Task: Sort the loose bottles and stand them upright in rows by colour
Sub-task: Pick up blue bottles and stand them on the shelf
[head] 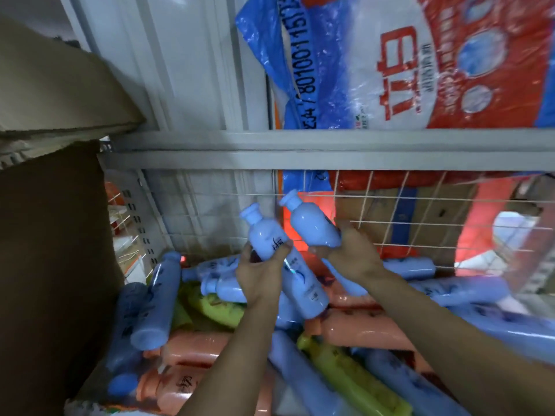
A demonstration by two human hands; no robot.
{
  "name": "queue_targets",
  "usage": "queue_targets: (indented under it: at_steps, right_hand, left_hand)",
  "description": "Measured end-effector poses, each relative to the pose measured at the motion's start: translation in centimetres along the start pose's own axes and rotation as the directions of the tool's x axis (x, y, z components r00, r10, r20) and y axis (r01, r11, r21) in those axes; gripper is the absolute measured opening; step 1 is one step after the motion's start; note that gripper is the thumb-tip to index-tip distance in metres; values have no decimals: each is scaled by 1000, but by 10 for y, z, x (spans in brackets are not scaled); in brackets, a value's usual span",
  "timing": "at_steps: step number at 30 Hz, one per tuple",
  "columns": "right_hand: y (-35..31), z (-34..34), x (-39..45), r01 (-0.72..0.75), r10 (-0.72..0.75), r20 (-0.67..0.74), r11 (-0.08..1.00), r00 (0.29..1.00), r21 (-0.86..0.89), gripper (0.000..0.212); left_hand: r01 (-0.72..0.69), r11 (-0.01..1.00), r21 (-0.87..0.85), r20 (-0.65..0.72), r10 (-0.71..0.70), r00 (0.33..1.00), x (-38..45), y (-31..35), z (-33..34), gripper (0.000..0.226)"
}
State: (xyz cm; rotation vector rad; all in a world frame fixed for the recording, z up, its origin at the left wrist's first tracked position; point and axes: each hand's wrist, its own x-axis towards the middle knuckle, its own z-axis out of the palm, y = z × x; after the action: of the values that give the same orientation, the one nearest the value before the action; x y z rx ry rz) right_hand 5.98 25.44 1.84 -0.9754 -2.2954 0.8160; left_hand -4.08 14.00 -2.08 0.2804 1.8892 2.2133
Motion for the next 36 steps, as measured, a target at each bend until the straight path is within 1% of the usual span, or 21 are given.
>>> queue_targets:
  at_steps: [4,6,8,10,13,14,16,19,21,23,25,26,28,30,32,33,36]
  right_hand:
    - [24,-53,-23,-30,39,-126,997,991,70,64]
    - [38,-81,-36,-76,96,-180,991,979,114,68]
    - [58,-110,-49,-106,139,-243,984,960,144,72]
    - [83,-144,-65,-125,166,-308,981,937,151,61]
    - [118,-199,-103,-138,200,-419,975,886,175,35]
    - [129,-216,-119,-134,207,-450,973,869,188,32]
    - [154,-248,-150,-165,252,-487,963,837,214,33]
    - [200,-295,-190,-218,304,-499,950,812,225,33]
    - [231,-325,-215,-272,349,-517,936,781,222,37]
    - [256,-354,-237,-299,366,-555,930,747,212,40]
    - [276,-381,-254,-310,379,-592,925,711,221,31]
    - [285,-393,-262,-314,387,-603,922,697,227,26]
    - [302,-416,-274,-310,392,-629,919,671,242,23]
    - [323,-439,-283,-286,383,-658,924,649,255,27]
    - [348,-460,-292,-274,377,-678,926,631,261,29]
    - [361,-470,-295,-277,378,-685,925,623,259,29]
    - [409,-500,-303,-326,402,-699,912,592,248,27]
  left_hand:
    - [-103,993,-62,181,113,977,-26,19,51,40]
    - [-151,985,-84,258,168,951,-50,26,82,43]
    - [-159,980,-116,342,190,920,-80,29,111,44]
    - [-152,979,-132,417,194,888,-114,27,140,42]
    - [-176,975,-135,518,221,826,-171,18,180,35]
    - [-189,973,-135,551,232,801,-192,15,193,32]
    - [-199,972,-124,615,233,753,-234,9,221,31]
    - [-145,980,-137,706,199,679,-298,2,264,39]
    - [-146,981,-127,744,191,640,-338,-2,290,39]
    - [-155,979,-132,758,200,621,-374,-5,314,38]
    - [-135,977,-163,785,211,582,-405,-11,338,41]
    - [-115,982,-151,808,190,558,-420,-14,349,44]
    - [-81,988,-128,843,152,517,-446,-20,371,52]
    - [-61,992,-110,871,125,476,-470,-29,396,55]
    - [-63,994,-89,886,108,450,-494,-39,425,57]
    - [-63,995,-79,889,99,447,-505,-44,439,56]
    - [-27,997,-72,907,77,415,-540,-61,485,42]
